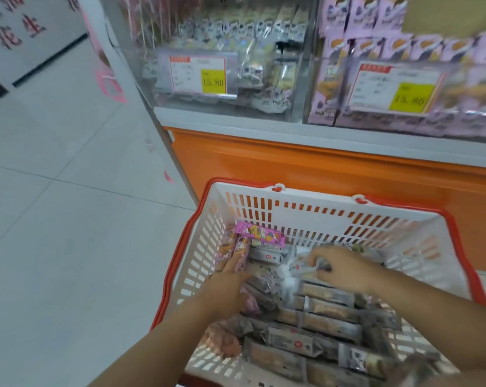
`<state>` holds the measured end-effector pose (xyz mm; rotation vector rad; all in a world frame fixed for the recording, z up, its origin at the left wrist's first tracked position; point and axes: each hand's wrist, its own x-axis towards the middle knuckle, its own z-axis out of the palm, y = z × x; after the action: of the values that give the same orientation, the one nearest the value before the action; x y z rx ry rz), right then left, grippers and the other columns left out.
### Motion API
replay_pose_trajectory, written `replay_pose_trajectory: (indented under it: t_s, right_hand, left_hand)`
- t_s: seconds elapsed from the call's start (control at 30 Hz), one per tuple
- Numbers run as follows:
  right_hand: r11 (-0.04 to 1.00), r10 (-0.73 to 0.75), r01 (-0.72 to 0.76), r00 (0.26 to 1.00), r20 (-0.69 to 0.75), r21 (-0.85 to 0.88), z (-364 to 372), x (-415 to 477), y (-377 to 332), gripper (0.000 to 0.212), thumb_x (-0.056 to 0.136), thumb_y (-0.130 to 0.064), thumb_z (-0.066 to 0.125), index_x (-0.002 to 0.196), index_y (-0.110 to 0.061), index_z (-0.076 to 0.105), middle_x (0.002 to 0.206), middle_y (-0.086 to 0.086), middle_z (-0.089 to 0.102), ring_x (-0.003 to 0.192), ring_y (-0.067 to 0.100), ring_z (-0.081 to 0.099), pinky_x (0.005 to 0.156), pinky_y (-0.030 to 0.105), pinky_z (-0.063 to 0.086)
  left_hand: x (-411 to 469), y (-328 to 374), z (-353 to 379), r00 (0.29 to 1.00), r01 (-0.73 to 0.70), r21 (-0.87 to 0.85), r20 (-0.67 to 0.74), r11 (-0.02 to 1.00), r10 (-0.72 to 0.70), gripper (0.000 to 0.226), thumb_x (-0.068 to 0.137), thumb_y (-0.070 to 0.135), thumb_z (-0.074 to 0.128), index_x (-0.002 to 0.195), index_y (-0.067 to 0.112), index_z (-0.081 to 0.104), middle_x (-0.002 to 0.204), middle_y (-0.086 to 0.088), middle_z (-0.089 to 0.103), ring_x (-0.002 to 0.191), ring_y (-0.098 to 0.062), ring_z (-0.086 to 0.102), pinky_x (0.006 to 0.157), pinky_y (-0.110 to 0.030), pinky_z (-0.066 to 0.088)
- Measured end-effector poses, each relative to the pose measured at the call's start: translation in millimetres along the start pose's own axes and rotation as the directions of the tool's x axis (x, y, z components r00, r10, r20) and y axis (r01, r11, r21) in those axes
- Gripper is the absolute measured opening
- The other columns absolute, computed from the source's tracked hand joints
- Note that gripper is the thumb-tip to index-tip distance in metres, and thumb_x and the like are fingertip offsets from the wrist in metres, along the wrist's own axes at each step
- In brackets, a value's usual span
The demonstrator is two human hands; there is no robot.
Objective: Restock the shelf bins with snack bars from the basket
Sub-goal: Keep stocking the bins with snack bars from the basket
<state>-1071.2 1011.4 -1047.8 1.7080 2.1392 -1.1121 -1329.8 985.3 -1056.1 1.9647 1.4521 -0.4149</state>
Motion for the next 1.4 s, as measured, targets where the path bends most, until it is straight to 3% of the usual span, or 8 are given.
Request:
replay_pose_trajectory:
  t_s: [0.17,0.4,0.57,0.73,0.97,1.13,1.27,1.4]
  right_hand:
    - [0.976,-0.057,0.048,0.998,0.039,0.214,-68.6,-47.3,-34.2,0.005,0.097,-0.027,0.052,0.093,-0.029,0.049,0.116,0.005,0.057,0.106,0.027,0.06,0.093,0.046,0.047]
    - [0.916,-0.103,0.094,0.995,0.003,0.39,-156.6,-126.6,-102.3,0.004,0.099,-0.027,0.049,0.1,-0.024,0.05,0.096,0.006,0.056,0.076,0.018,0.056,0.073,0.034,0.05]
    - [0.799,-0.135,0.223,0.971,-0.195,0.559,-186.1,-152.4,-143.9,0.009,0.099,-0.027,0.048,0.094,-0.02,0.049,0.082,0.008,0.058,0.065,0.019,0.056,0.061,0.029,0.046]
    - [0.519,-0.064,0.336,0.932,-0.356,0.786,-187.0,-164.7,-186.6,0.016,0.1,-0.027,0.045,0.094,-0.012,0.047,0.073,0.011,0.059,0.059,0.02,0.051,0.064,0.033,0.043]
    - [0.576,-0.073,0.453,0.858,-0.509,0.68,-158.5,-144.4,-221.8,0.03,0.098,-0.039,0.044,0.105,-0.011,0.053,0.093,0.007,0.066,0.079,0.021,0.066,0.086,0.042,0.052]
    - [0.69,-0.115,0.526,0.758,-0.642,0.497,-174.2,-127.5,-203.1,0.012,0.097,-0.03,0.051,0.095,-0.021,0.059,0.095,-0.011,0.063,0.081,0.007,0.063,0.073,0.02,0.045]
    - [0.905,-0.045,0.367,0.588,-0.808,0.216,-183.9,-107.0,-176.8,0.022,0.095,-0.025,0.054,0.116,-0.024,0.061,0.106,-0.012,0.058,0.099,0.009,0.051,0.084,0.025,0.042]
    - [0.982,-0.065,0.182,0.557,-0.828,0.045,-184.9,-93.7,-162.5,0.032,0.095,-0.029,0.051,0.127,-0.031,0.053,0.13,-0.011,0.052,0.122,0.013,0.04,0.103,0.032,0.03]
  left_hand:
    - [-39.0,26.7,-53.9,0.978,-0.101,-0.122,-0.197,0.987,0.076,0.041,0.099,0.027,0.047,0.14,0.022,0.044,0.152,-0.003,0.032,0.141,-0.017,0.024,0.111,-0.026,0.019]
    - [-114.9,60.3,-120.3,0.91,-0.205,-0.462,-0.415,0.863,-0.006,0.039,0.097,0.03,0.052,0.136,0.03,0.046,0.145,0.009,0.037,0.134,-0.008,0.034,0.101,-0.018,0.024]
    - [-161.3,79.6,-155.2,0.925,-0.284,-0.865,-0.361,0.413,-0.12,0.028,0.091,0.013,0.06,0.116,0.025,0.06,0.114,0.004,0.068,0.106,-0.014,0.061,0.093,-0.037,0.045]
    - [-180.8,92.6,-180.9,0.897,-0.42,-0.892,-0.379,-0.168,-0.229,0.026,0.094,0.023,0.054,0.119,0.015,0.057,0.108,-0.004,0.07,0.095,-0.02,0.067,0.075,-0.035,0.051]
    - [-167.0,116.9,-203.4,0.738,-0.634,-0.76,-0.649,0.14,-0.184,0.027,0.096,0.029,0.052,0.118,0.014,0.057,0.11,-0.011,0.067,0.099,-0.024,0.068,0.076,-0.035,0.054]
    - [-133.2,118.4,-239.3,0.681,-0.579,-0.726,-0.681,0.37,-0.27,0.044,0.092,0.033,0.055,0.136,0.029,0.049,0.118,0.0,0.065,0.109,-0.02,0.062,0.098,-0.048,0.047]
    - [-105.6,123.9,-277.3,0.598,-0.542,-0.61,-0.764,0.578,-0.244,0.048,0.096,0.025,0.053,0.141,0.023,0.039,0.099,0.009,0.063,0.086,0.0,0.057,0.069,-0.024,0.044]
    - [-71.7,130.4,-318.0,0.629,-0.338,-0.531,-0.741,0.777,-0.233,0.052,0.094,0.027,0.058,0.142,0.02,0.039,0.12,-0.005,0.061,0.071,-0.005,0.053,0.058,-0.023,0.04]
